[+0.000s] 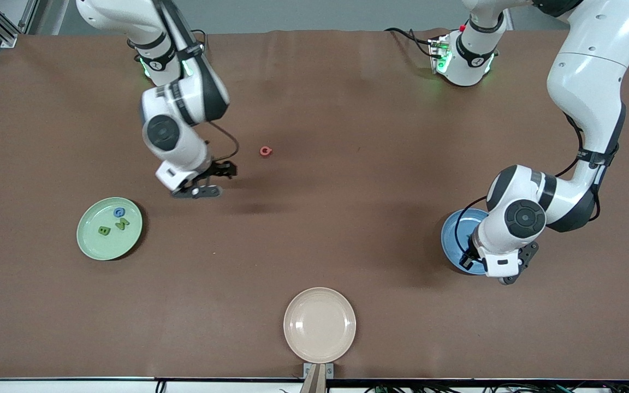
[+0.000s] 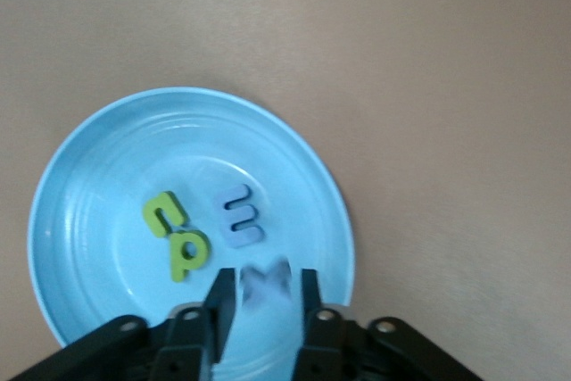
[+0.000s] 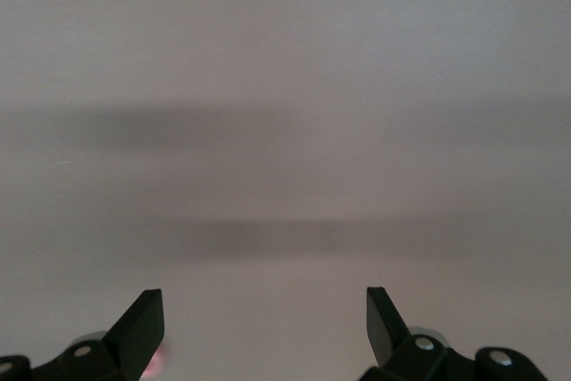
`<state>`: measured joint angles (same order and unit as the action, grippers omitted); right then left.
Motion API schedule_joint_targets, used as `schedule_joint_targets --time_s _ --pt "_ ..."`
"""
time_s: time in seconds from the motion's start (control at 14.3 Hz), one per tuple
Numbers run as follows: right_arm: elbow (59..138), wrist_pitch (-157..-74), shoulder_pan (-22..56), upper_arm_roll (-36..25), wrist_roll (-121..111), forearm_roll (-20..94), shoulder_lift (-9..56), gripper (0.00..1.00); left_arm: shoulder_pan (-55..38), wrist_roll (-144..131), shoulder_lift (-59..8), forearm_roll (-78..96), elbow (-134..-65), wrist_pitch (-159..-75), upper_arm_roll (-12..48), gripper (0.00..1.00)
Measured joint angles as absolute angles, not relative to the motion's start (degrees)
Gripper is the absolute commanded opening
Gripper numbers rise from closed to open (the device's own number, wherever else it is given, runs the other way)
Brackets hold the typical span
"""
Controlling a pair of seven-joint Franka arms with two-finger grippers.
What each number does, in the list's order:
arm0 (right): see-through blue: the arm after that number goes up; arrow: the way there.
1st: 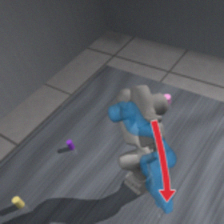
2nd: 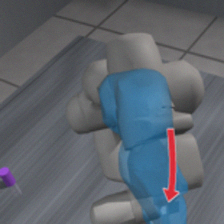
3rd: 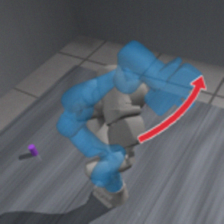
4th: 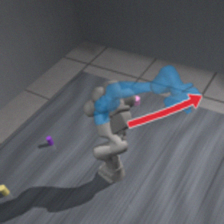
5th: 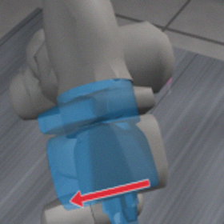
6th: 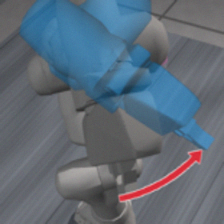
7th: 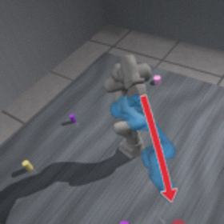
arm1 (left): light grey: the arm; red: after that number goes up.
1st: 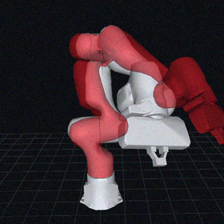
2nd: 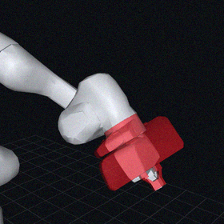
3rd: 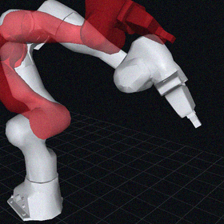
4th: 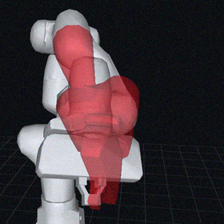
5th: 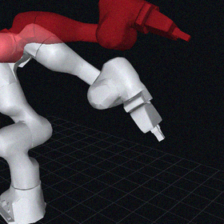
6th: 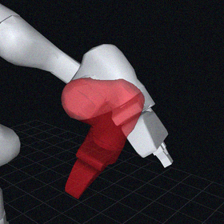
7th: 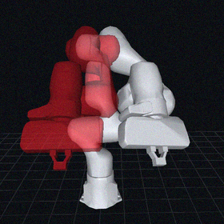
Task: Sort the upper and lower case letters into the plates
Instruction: 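Drop the x in the blue plate while the right gripper reaches o, then grasp the pink o with the right gripper while the left gripper withdraws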
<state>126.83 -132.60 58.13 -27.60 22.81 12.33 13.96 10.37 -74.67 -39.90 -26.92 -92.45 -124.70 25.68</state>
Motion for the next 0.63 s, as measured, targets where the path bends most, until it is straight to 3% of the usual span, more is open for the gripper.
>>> schedule_joint_targets --time_s 0.42,0.63 --pt "135.92 -149.34 70.52 -27.37 33.50 13.38 14.23 1.00 11.19 -69.68 -37.51 -26.92 -91.11 -123.98 28.22 1.00" --pt "138.07 -152.54 73.80 -27.35 33.50 17.51 15.09 1.00 11.32 -65.07 -33.38 -26.69 -87.07 -115.83 29.70 1.00"
